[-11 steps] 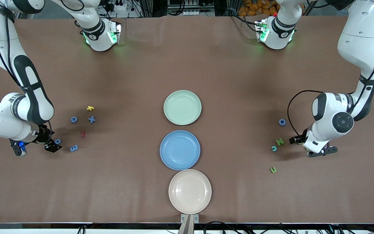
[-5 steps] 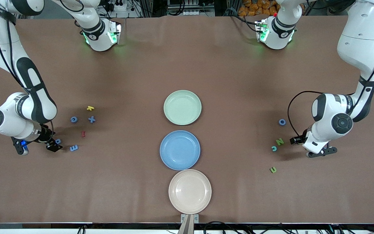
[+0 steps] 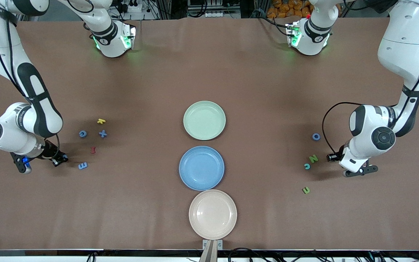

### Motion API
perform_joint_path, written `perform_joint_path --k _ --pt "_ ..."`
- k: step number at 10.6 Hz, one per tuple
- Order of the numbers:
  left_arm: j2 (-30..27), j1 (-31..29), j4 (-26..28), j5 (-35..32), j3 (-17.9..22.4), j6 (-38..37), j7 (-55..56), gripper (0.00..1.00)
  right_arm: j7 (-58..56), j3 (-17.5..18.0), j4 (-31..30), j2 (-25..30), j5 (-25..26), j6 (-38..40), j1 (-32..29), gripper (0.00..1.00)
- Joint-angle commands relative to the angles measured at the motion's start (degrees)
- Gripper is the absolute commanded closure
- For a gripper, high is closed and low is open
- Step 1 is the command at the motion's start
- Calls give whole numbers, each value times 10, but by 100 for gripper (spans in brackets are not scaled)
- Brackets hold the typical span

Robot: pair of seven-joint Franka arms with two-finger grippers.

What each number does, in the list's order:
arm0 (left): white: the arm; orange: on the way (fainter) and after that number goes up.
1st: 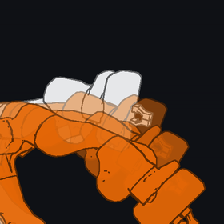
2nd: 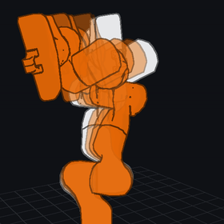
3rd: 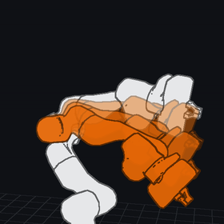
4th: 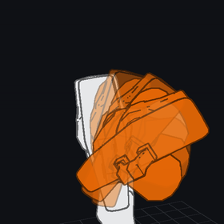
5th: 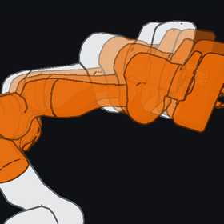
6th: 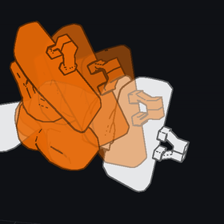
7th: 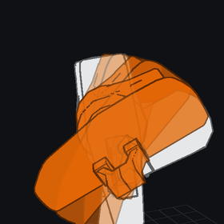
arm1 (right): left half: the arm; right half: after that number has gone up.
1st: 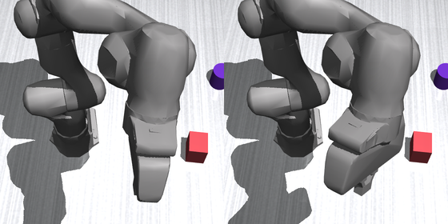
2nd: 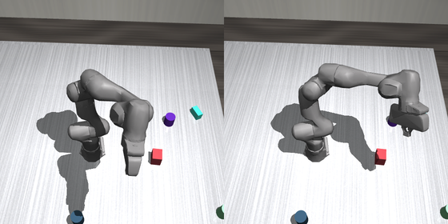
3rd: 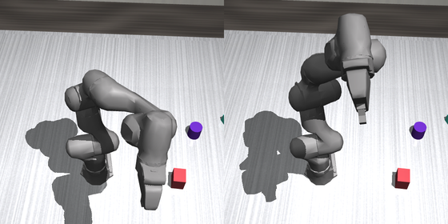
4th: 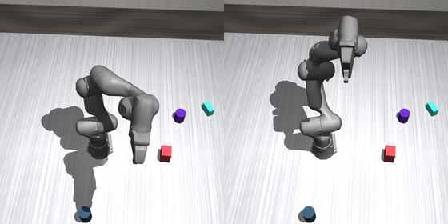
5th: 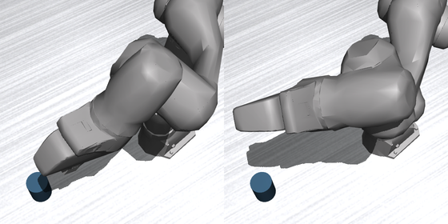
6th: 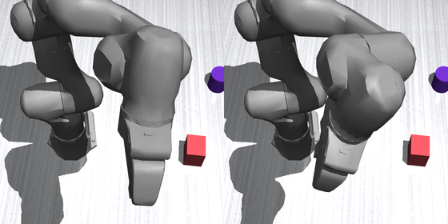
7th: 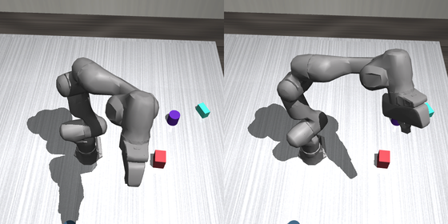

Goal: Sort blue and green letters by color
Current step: 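Close both grippers on the letters and lift them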

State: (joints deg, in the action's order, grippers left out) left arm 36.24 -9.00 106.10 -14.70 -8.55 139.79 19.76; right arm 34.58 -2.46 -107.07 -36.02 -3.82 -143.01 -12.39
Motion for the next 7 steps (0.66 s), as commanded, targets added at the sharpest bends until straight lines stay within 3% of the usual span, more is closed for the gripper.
perform_joint_path --k 1,2,5,7 --pt "12 -1 -12 -71 3 5 12 95 -21 6 -6 2 -7 -7 -4 100" --pt "13 -1 -12 -73 3 6 12 100 -41 6 -2 15 -7 22 0 100" --pt "1 -4 -13 -66 1 5 10 100 -220 9 35 61 -9 154 19 100" --pt "-26 0 -15 -63 -4 -22 12 100 -279 12 39 77 -9 159 45 100"
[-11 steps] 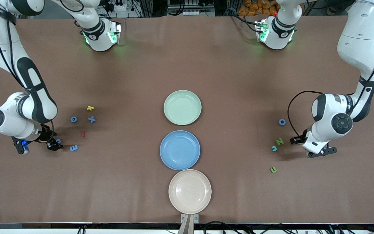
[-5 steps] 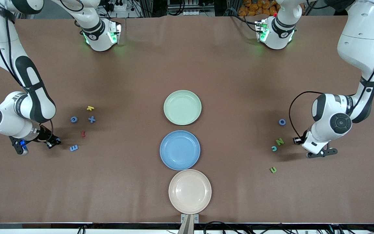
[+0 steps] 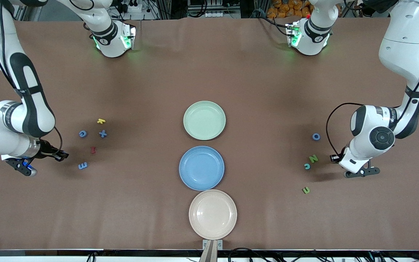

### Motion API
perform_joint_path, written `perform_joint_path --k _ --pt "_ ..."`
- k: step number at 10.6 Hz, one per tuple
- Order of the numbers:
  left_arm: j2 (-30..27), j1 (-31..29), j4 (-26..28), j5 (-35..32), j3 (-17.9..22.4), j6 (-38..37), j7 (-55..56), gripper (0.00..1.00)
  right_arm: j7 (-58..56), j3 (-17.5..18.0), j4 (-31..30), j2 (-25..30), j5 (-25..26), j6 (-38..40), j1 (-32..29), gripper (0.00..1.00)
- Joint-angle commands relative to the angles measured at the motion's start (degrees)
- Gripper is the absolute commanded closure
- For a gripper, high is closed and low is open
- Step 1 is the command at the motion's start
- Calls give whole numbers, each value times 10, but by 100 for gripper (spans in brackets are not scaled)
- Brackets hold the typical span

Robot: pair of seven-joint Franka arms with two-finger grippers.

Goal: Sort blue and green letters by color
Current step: 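Close both grippers on the letters and lift them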

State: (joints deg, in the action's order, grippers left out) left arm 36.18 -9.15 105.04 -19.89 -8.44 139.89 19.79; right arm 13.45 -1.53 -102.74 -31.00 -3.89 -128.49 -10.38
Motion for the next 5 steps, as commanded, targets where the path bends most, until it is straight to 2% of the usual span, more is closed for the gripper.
perform_joint_path --k 1,3,5 --pt "-47 1 -5 17 -16 -50 12 100 -76 10 2 29 -9 14 39 96" --pt "-71 4 -22 64 -41 -103 13 100 -73 30 16 29 -11 13 69 95" --pt "-94 5 -35 90 -79 -152 16 100 -75 35 27 27 -13 9 114 95"
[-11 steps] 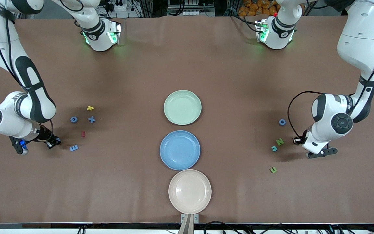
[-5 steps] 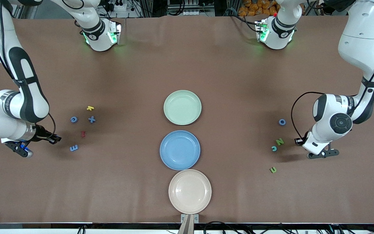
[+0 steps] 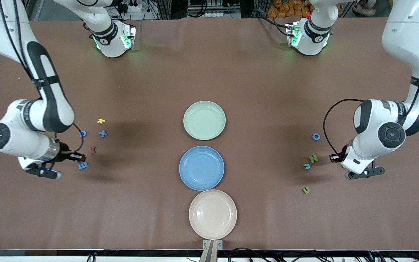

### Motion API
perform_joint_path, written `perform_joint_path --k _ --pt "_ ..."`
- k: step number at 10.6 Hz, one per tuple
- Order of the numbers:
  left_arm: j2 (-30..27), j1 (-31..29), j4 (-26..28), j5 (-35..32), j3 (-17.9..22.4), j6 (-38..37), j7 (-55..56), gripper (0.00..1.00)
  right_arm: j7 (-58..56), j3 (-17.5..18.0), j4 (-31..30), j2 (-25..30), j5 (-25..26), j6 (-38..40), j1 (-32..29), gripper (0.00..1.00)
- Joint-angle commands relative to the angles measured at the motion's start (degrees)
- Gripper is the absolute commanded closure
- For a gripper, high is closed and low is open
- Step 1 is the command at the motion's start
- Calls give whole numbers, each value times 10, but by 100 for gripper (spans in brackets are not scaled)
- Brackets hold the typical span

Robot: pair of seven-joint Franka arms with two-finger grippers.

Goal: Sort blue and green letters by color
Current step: 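Close both grippers on the letters and lift them, then drop the a on the blue plate while the left gripper drops q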

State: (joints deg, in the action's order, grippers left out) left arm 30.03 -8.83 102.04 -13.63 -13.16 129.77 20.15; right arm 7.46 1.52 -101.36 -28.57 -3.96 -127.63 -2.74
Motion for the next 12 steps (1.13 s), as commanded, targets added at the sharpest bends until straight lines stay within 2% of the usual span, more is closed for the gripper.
perform_joint_path --k 1,4,5,8,10,12 --pt "-40 4 -7 30 -54 -69 40 100 -15 5 20 0 -12 -1 61 95" --pt "-38 12 -16 30 -141 -108 165 100 -10 14 55 -12 -13 -4 127 96" --pt "-35 24 -16 30 -161 -115 183 100 -9 14 65 -23 -16 -28 148 96" --pt "-32 122 -21 27 -167 -118 282 100 -5 14 93 -77 -61 -144 220 97" --pt "-2 189 -48 20 -166 -116 352 100 0 14 138 -113 -61 -163 251 98" --pt "39 220 -68 24 -165 -102 356 100 1 14 156 -131 -66 -176 274 97"
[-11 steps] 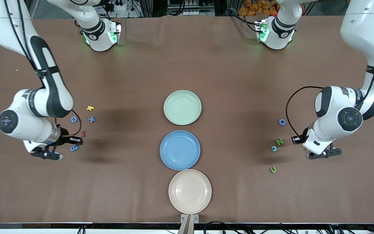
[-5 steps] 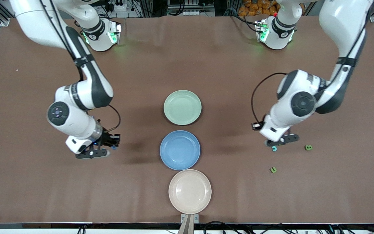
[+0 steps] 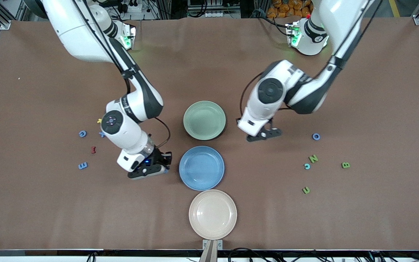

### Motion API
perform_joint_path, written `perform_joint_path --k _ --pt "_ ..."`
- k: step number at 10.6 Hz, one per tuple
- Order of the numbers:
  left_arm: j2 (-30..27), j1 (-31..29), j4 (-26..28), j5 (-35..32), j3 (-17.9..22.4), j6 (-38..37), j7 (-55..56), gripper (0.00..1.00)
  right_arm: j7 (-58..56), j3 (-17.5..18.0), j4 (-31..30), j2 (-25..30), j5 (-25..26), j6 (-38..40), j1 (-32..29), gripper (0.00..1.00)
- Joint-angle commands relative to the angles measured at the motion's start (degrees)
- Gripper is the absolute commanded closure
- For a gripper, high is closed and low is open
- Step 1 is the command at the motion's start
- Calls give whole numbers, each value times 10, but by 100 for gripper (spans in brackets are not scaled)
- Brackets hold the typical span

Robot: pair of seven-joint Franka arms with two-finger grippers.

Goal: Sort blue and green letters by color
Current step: 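Drop the a on the blue plate while the left gripper drops q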

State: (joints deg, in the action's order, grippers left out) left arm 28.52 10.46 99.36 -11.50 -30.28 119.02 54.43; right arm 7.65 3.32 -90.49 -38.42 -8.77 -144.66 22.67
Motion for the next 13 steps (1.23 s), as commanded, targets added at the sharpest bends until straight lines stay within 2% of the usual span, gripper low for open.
perform_joint_path --k 1,2,5,6,7,12,13 --pt "75 28 -55 6 6 21 14 100 9 -4 47 -38 -33 -13 32 95" --pt "90 38 -58 8 5 44 17 100 28 1 46 -40 -40 -23 42 91" --pt "123 82 -58 17 7 127 102 100 90 9 46 -44 -33 -40 62 91" --pt "124 92 -58 16 9 139 132 100 91 10 47 -43 -34 -40 63 73" --pt "127 95 -58 17 9 142 152 100 104 12 47 -40 -34 -40 66 1" --pt "140 121 -58 16 10 165 195 100 99 10 44 -34 -30 -39 60 0" --pt "141 121 -60 17 10 165 195 96 99 6 36 -25 -27 -35 57 0"
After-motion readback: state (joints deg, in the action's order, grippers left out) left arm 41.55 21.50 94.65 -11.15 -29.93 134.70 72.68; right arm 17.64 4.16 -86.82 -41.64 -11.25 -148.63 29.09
